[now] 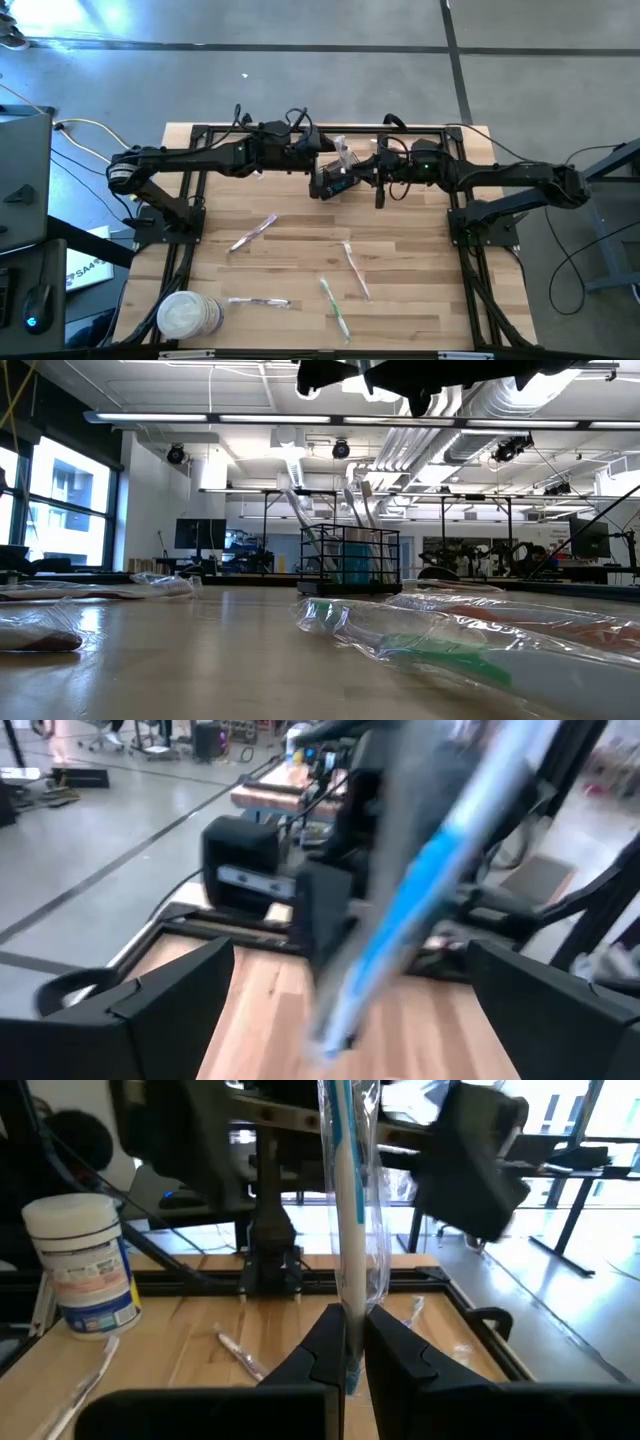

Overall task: Pick & Place toothbrushing station
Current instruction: Put the right blue toothbrush into the mesh organizer

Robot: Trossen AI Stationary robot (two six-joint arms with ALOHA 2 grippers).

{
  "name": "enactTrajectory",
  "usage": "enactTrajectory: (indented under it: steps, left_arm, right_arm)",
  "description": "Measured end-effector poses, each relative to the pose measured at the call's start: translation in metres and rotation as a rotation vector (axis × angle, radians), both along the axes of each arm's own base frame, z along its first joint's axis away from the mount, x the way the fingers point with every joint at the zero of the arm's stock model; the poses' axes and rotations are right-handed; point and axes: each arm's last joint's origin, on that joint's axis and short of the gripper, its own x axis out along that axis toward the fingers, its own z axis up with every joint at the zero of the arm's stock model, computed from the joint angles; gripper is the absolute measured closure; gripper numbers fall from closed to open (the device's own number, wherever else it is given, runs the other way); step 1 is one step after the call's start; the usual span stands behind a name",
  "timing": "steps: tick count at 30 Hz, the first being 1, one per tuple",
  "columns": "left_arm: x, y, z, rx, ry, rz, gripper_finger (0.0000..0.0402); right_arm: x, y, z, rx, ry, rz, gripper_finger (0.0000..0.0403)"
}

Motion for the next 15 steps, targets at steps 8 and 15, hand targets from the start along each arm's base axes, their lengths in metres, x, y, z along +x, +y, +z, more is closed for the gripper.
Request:
enactTrajectory:
  steps: [8,15]
  left_arm:
    - [-0.001,-0.002,0.012,-0.052,-0.117,-0.055,0.0006]
    - [-0.001,-0.001,0.019,-0.002,-0.13,-0.038,0.0008]
  right_arm:
    - [0.0,0.0,0.0,0.001,0.004,0.004,0.039]
    - [0.0,0.0,-0.001,0.0,0.008,0.001,0.039]
